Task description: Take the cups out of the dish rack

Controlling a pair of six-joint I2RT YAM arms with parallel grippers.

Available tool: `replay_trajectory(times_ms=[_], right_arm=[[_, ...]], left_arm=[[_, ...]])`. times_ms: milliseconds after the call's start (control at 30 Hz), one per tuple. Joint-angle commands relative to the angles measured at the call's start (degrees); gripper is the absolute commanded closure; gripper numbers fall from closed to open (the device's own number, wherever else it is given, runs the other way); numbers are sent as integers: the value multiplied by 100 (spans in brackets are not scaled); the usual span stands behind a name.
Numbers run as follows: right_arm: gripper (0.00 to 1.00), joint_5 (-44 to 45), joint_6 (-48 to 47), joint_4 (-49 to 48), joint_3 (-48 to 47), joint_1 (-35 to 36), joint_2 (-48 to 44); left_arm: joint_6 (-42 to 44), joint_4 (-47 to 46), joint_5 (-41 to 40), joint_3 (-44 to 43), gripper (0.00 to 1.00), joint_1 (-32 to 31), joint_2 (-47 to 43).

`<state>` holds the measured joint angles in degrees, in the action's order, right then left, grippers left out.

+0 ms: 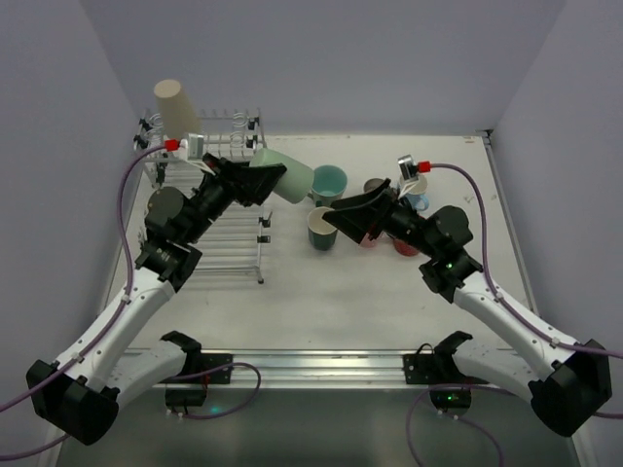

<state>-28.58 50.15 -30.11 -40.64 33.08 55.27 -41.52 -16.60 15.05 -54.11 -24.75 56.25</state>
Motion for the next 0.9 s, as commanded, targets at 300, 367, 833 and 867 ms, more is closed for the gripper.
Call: replay_trajectory(times_ms=[300, 367, 833, 867], right_arm=[[20, -306, 434, -1199, -1147, 620, 1091], [27, -298, 425, -1261, -1296, 743, 1162], [100, 896, -856, 1131, -1490, 823, 837], [100, 1020, -1128, 1530, -1560, 823, 732]], left_arm=[[-1596, -2400, 376, 1218, 71, -407, -501], [-1579, -2462, 341, 1349, 71, -460, -492], [-52, -159, -80, 958, 1, -575, -1343], [455, 258, -151, 815, 0, -575, -1423]])
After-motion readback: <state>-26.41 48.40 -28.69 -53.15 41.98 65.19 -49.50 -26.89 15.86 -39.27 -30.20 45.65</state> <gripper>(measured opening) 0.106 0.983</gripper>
